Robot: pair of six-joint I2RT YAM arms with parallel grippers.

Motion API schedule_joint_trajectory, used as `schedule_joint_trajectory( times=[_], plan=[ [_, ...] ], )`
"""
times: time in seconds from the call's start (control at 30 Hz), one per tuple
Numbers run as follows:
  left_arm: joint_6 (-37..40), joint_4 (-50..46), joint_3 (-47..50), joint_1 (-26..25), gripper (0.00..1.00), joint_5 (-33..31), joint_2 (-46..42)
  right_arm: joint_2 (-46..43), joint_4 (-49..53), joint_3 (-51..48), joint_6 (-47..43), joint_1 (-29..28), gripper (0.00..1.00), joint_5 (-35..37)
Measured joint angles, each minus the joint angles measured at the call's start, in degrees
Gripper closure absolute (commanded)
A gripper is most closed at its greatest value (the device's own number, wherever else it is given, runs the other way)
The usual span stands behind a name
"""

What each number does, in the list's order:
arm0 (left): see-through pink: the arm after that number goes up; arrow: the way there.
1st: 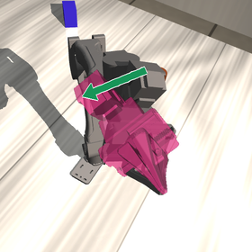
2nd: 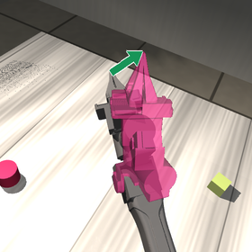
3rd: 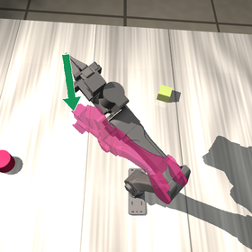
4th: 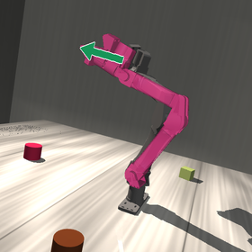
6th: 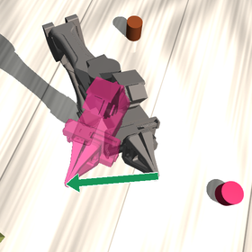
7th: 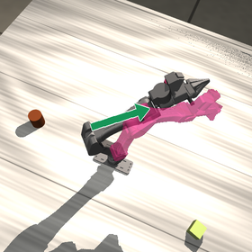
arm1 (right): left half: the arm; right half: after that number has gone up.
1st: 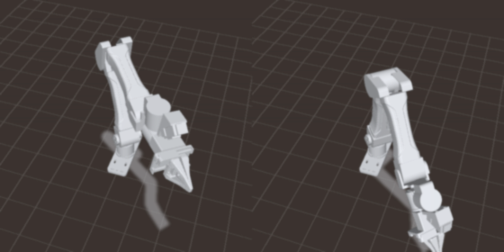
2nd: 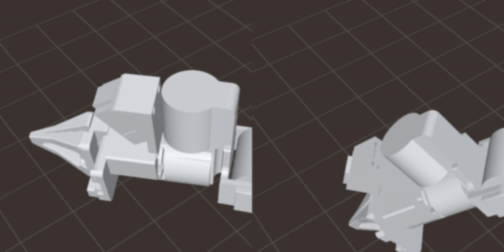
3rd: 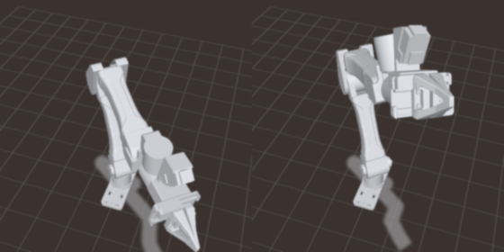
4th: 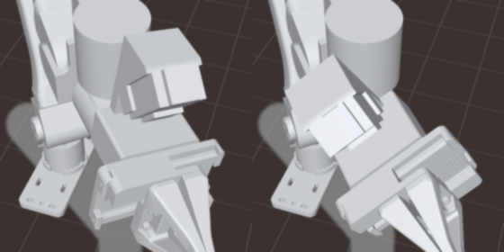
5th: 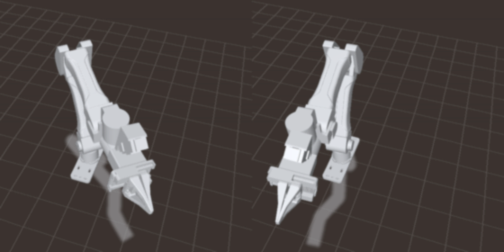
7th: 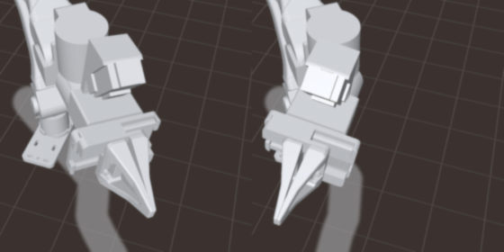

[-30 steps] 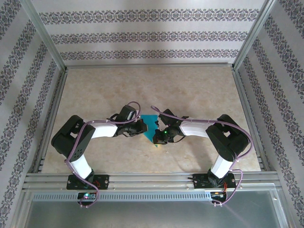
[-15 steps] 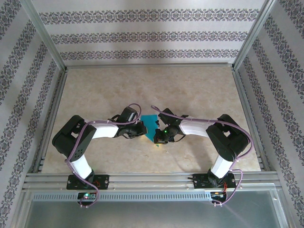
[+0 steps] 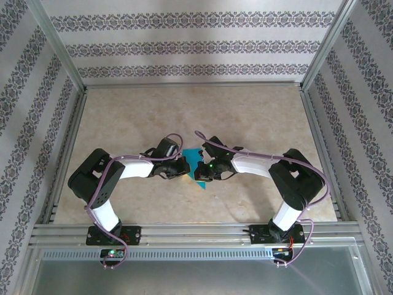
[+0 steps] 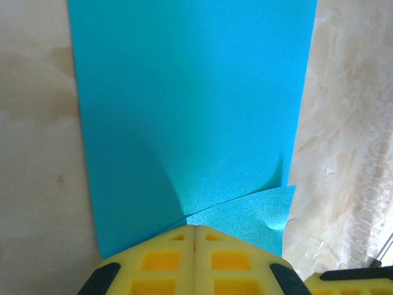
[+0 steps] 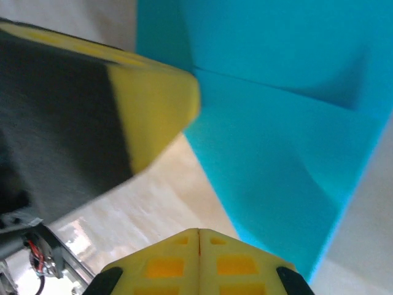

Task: Fold a paper plane with a square sheet of paper (fold left side to right side)
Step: Third fold the triangle at the center of the table.

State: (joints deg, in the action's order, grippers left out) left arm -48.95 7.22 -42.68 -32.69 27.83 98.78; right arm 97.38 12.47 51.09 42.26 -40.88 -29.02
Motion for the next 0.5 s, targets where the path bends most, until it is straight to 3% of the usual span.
schedule_joint_trajectory(
  times=[0.5],
  plan=[
    [0.0,-0.13,-0.02,0.0,1.0,-0.02,0.0,5.16,-2.05,1.51,1.55,-0.63,1.0,1.73]
  ],
)
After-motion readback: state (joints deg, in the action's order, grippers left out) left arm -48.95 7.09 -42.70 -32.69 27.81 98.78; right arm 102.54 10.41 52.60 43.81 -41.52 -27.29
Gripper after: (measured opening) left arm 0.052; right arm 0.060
